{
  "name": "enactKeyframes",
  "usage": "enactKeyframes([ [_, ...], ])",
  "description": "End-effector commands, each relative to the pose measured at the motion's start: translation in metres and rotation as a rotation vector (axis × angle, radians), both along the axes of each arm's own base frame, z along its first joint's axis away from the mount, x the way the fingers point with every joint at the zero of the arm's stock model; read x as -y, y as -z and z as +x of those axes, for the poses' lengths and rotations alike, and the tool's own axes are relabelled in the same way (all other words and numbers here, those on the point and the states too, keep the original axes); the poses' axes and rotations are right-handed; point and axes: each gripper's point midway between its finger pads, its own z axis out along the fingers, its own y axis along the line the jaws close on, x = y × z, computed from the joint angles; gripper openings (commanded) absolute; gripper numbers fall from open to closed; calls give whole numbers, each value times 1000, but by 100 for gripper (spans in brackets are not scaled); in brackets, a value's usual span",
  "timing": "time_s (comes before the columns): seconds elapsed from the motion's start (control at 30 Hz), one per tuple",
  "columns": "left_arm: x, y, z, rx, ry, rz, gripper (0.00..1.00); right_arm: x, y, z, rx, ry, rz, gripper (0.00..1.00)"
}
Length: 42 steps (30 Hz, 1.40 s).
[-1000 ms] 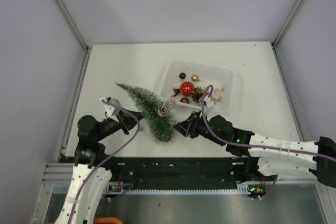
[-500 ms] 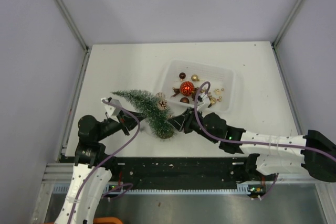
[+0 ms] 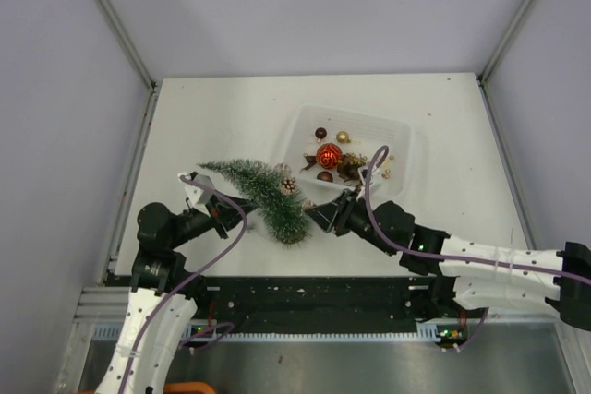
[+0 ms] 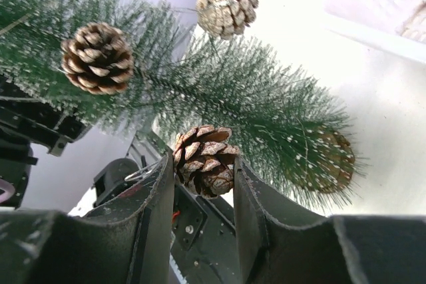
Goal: Decorate the small christmas tree
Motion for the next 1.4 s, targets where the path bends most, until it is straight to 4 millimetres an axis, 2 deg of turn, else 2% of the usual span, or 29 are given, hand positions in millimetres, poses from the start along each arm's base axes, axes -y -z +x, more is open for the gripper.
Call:
enactKeyframes([
  [0.0,1,-13,-5,72,14,-5,0,0,7,-4,-6,-12,-7,13],
  [0.17,1,-15,-5,74,8,-6,0,-12,-6,-11,26,-79,20,12],
  [0.3,1,-16,-5,77,6,-7,0,-24,-8,-14,27,-123,-6,11],
  [0.43,1,-17,-5,80,8,-8,0,-34,8,-6,-22,-112,-113,8],
  [0.53,1,-15,-6,78,11,-7,0,-37,7,-3,-24,-101,-139,8],
  [0.7,1,-16,-6,80,12,-8,0,-20,12,10,-38,2,-180,10],
  [0.83,2,-15,-6,80,14,-8,0,-4,27,14,-83,78,-216,11],
  [0.93,2,-16,-6,76,16,-12,0,-1,38,14,-113,94,-233,12],
  [1.07,2,-17,-6,58,15,-20,0,-11,45,8,-139,63,-262,11],
  [1.13,3,-23,-5,82,17,-27,0,-18,40,5,-127,45,-261,11],
  [1.37,3,-23,-5,85,17,-29,0,-31,21,-1,-120,22,-232,11],
])
